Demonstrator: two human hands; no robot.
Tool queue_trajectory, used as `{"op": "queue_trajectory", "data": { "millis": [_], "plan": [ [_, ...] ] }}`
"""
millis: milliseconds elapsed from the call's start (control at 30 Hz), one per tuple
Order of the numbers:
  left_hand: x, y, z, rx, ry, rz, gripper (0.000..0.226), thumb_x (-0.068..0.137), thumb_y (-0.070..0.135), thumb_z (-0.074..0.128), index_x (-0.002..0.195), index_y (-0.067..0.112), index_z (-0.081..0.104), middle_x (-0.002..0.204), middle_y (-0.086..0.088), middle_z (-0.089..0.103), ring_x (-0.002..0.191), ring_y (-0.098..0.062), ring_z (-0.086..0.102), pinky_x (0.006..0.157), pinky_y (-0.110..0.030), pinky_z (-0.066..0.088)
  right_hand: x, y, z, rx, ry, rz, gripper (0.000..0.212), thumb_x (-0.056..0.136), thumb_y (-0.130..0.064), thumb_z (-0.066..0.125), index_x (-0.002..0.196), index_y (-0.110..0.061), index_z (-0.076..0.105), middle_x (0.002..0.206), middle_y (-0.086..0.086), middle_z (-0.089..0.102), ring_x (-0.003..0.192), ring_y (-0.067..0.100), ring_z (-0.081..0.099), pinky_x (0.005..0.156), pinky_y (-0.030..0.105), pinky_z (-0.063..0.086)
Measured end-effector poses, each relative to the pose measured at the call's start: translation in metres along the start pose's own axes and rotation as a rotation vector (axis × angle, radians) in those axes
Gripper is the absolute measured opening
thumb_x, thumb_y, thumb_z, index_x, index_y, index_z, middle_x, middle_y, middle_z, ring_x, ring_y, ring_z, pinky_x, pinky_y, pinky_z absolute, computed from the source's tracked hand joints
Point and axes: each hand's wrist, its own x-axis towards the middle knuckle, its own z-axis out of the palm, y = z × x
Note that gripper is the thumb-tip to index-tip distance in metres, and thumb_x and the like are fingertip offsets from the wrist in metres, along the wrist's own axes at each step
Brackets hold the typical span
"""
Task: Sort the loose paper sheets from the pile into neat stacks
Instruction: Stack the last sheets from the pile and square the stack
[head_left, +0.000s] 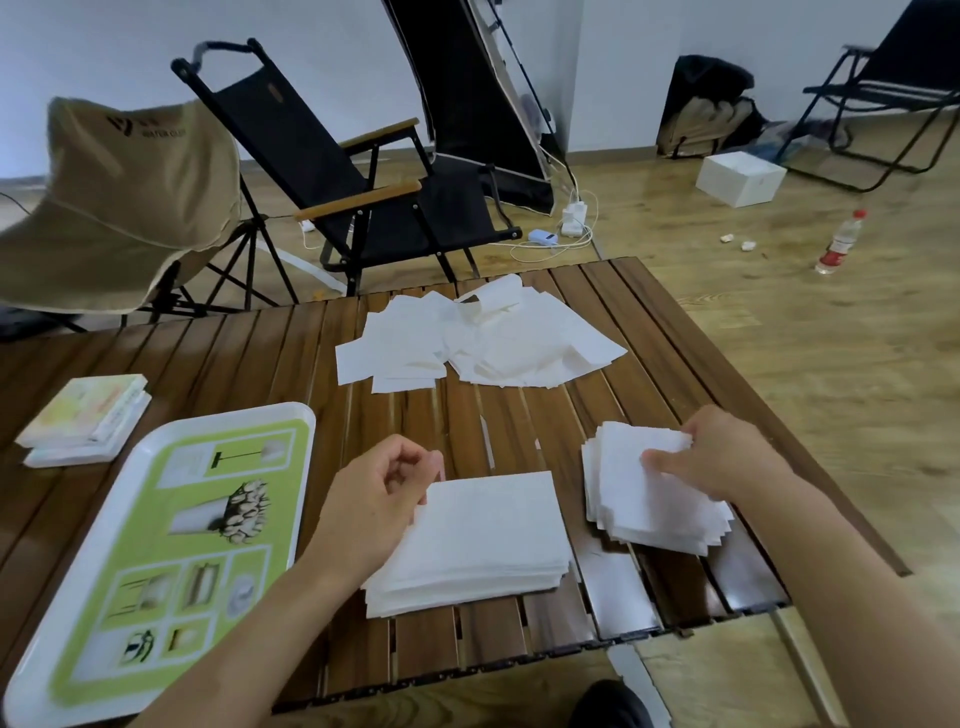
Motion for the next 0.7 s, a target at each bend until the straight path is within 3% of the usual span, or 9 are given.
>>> {"op": "queue_trajectory", "data": {
  "millis": [67, 167, 300, 400, 533, 633, 700],
  "plan": [
    [0.016, -0.011, -0.002, 0.161, 0.079, 0.007, 0.010, 0.098, 0.037, 0.064, 0.093, 0.028, 0.065, 0.078, 0.013, 0.067, 0.075, -0.005, 0.064, 0.066, -0.014, 0.047, -0.004, -0.004, -0.006, -0.055, 0.098, -0.028, 0.050, 0.082, -0.039, 0.078, 0.111, -0.009, 0.050, 0.100, 0.006, 0.060, 0.092, 0.030, 0.063, 0.072, 0.037, 0.052],
    [0.058, -0.033, -0.003, 0.347, 0.085, 0.032, 0.011, 0.097, 0.030, 0.066, 0.105, 0.023, 0.066, 0.099, 0.010, 0.065, 0.092, -0.009, 0.063, 0.078, -0.023, 0.051, -0.005, -0.016, -0.008, -0.024, 0.120, -0.138, 0.022, 0.086, -0.019, 0.070, 0.101, -0.018, 0.054, 0.095, -0.001, 0.059, 0.087, 0.024, 0.061, 0.066, 0.032, 0.047],
    [0.126, -0.050, -0.007, 0.647, 0.078, 0.112, 0.029, 0.100, 0.027, 0.060, 0.127, 0.017, 0.060, 0.130, -0.003, 0.058, 0.118, -0.024, 0.057, 0.093, -0.038, 0.053, 0.000, -0.021, 0.011, -0.105, -0.092, -0.136, 0.008, 0.089, -0.024, 0.061, 0.096, -0.020, 0.059, 0.091, -0.002, 0.062, 0.082, 0.019, 0.063, 0.065, 0.030, 0.049],
    [0.169, -0.063, -0.014, 0.741, 0.072, 0.039, 0.043, 0.101, 0.022, 0.056, 0.142, 0.012, 0.051, 0.147, -0.009, 0.051, 0.131, -0.028, 0.052, 0.102, -0.043, 0.049, -0.001, -0.022, 0.010, -0.110, -0.061, -0.150, 0.007, 0.093, -0.025, 0.056, 0.095, -0.019, 0.059, 0.090, -0.002, 0.063, 0.081, 0.018, 0.063, 0.062, 0.028, 0.046],
    [0.190, -0.083, -0.023, 0.787, 0.066, 0.005, 0.024, 0.104, 0.029, 0.054, 0.118, 0.012, 0.063, 0.108, -0.010, 0.071, 0.094, -0.027, 0.066, 0.079, -0.038, 0.055, -0.001, -0.023, 0.001, -0.092, 0.023, -0.188, 0.010, 0.097, -0.030, 0.055, 0.091, -0.023, 0.058, 0.085, -0.004, 0.066, 0.073, 0.014, 0.064, 0.056, 0.026, 0.045],
    [0.188, -0.091, -0.024, 0.868, 0.161, 0.130, 0.022, 0.104, 0.029, 0.056, 0.104, 0.013, 0.072, 0.084, -0.004, 0.072, 0.076, -0.021, 0.065, 0.068, -0.035, 0.054, -0.001, -0.029, 0.001, -0.094, 0.033, -0.231, 0.015, 0.098, -0.035, 0.055, 0.090, -0.023, 0.060, 0.085, -0.003, 0.068, 0.070, 0.015, 0.066, 0.055, 0.026, 0.049],
    [0.181, -0.092, -0.024, 0.882, 0.185, 0.170, 0.024, 0.104, 0.028, 0.056, 0.100, 0.013, 0.074, 0.079, -0.003, 0.071, 0.070, -0.018, 0.063, 0.064, -0.032, 0.051, -0.004, -0.034, 0.003, -0.088, 0.048, -0.260, 0.019, 0.098, -0.035, 0.055, 0.088, -0.021, 0.063, 0.087, 0.000, 0.070, 0.069, 0.017, 0.068, 0.055, 0.026, 0.049]
  ]
}}
